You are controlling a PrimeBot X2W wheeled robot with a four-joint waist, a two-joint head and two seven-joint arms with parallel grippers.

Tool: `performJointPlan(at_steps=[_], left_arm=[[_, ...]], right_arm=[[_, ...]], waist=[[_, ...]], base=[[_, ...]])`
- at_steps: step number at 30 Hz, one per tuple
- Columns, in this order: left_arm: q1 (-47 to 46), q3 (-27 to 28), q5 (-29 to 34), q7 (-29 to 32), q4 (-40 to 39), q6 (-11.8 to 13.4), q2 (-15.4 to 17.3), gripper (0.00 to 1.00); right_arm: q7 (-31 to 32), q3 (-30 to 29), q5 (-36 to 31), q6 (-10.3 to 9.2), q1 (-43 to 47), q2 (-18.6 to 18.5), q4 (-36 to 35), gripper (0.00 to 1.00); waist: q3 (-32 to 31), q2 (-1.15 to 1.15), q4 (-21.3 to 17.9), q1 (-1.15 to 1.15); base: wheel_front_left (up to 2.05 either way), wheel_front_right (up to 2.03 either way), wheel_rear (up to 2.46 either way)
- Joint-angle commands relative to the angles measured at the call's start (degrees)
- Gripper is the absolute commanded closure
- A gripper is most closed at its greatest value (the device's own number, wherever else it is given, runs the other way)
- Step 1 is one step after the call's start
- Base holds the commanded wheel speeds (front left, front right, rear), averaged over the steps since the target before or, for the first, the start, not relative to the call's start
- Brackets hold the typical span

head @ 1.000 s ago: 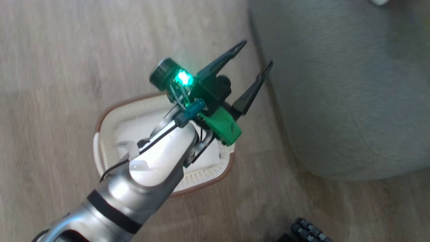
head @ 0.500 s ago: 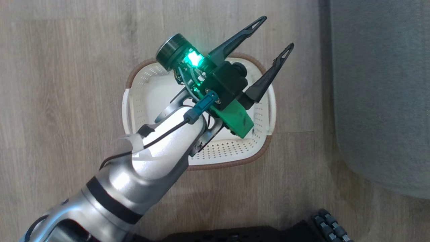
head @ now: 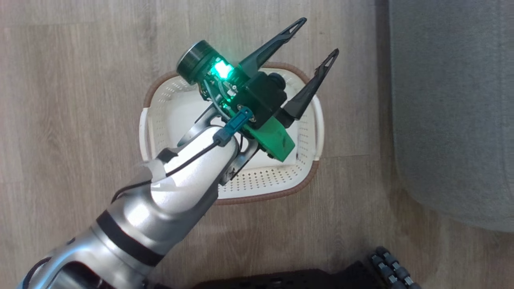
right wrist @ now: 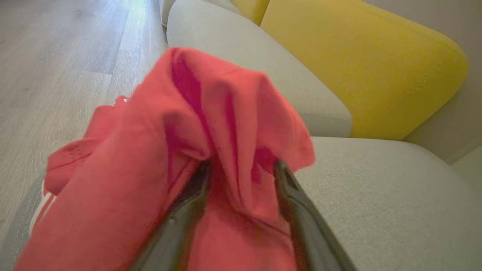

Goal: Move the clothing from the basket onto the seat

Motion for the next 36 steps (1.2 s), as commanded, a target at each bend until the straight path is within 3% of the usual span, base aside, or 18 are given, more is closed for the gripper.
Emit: performJointPlan(at_steps=[1, 7, 15, 23, 36], left_arm=[[-0.8, 1.4, -0.2, -0.1, -1.2, 0.4, 1.1, 0.0], [-0.5, 2.4, -1.4, 0.0, -0.4, 0.8, 1.9, 0.0], [2.0, 4.3, -4.3, -0.8, 1.3, 1.6, 2.2, 0.0], [6.5, 8.1, -7.1, -1.6, 2.3, 3.9, 2.8, 0.0], [19.5, 16.8, -8.1, -1.8, -1.0, 7.3, 4.8, 0.0]], right_arm=[[-0.7, 0.1, -0.1, -0.02, 1.5, -0.1, -1.9, 0.0], [-1.1, 2.1, 2.3, -0.02, 3.7, 2.4, -2.3, 0.0], [-1.2, 8.9, 9.3, -0.02, 10.7, 4.9, -9.7, 0.0], [-1.2, 15.3, 14.6, -0.02, 17.3, 6.7, -16.5, 0.0], [-1.2, 23.1, 21.5, -0.02, 32.2, 15.5, -26.7, 0.0]], waist=[[-0.7, 0.0, -1.0, 0.0], [-3.0, 0.0, -3.6, 0.0], [-9.6, 0.0, -5.1, 0.0], [-16.5, 0.0, -4.0, 0.0], [-27.3, 0.0, -0.6, 0.0]], base=[[0.0, 0.0, 0.0], [0.0, 0.0, 0.0], [0.0, 0.0, 0.0], [0.0, 0.0, 0.0], [0.0, 0.0, 0.0]])
